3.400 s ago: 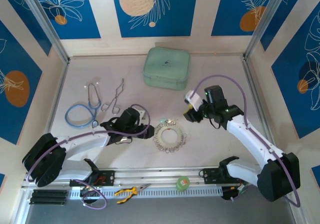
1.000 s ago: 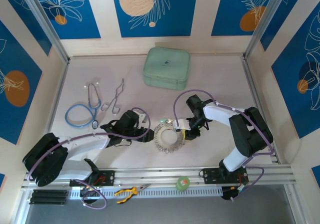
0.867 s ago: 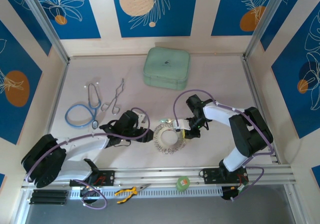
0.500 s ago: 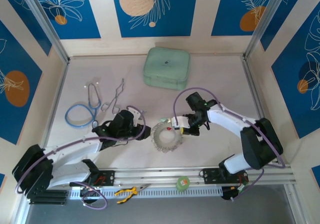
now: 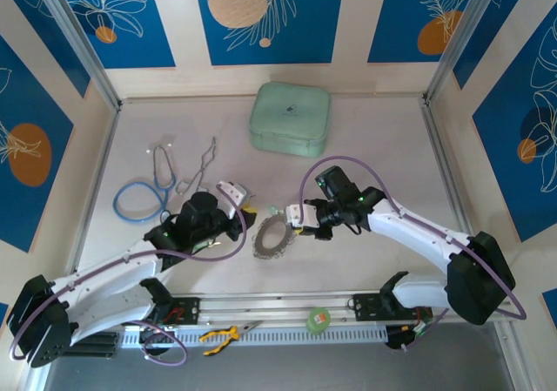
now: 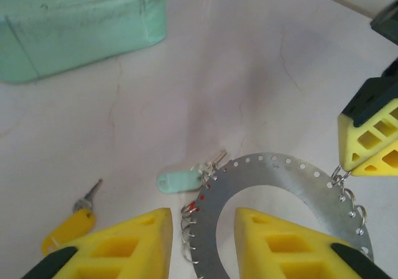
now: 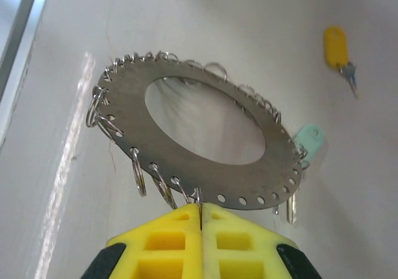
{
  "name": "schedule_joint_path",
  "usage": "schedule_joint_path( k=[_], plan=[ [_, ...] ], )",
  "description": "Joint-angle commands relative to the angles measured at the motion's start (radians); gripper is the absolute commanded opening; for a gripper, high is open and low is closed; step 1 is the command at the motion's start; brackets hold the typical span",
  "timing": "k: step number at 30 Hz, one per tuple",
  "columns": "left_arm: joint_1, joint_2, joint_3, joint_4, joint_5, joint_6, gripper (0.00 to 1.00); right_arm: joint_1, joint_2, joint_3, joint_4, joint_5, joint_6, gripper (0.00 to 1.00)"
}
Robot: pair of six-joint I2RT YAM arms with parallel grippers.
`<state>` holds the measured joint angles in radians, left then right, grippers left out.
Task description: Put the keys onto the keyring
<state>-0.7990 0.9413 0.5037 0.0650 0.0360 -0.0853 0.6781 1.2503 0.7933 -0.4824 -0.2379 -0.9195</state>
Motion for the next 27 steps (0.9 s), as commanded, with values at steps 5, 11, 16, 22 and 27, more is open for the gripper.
schedule_joint_path(
  k=[5,11,16,22,27],
  plan=[
    [-0.005,0.051,0.032,0.029,0.22,0.246,0.21,0.041,-0.016,0.021,0.074,-0.074,0.05,0.0],
    [-0.005,0.179,0.073,0.085,0.345,0.272,0.22,0.056,0.012,0.029,0.087,-0.063,0.057,0.0],
    [-0.007,0.228,0.076,0.133,0.408,0.3,0.22,0.064,0.034,0.051,0.076,-0.043,0.073,0.0],
    [-0.007,0.272,0.075,0.143,0.457,0.346,0.22,0.07,0.059,0.083,0.045,-0.02,0.102,0.0],
    [-0.008,0.311,0.067,0.177,0.449,0.361,0.22,0.08,0.076,0.099,0.032,-0.005,0.124,0.0]
  ],
)
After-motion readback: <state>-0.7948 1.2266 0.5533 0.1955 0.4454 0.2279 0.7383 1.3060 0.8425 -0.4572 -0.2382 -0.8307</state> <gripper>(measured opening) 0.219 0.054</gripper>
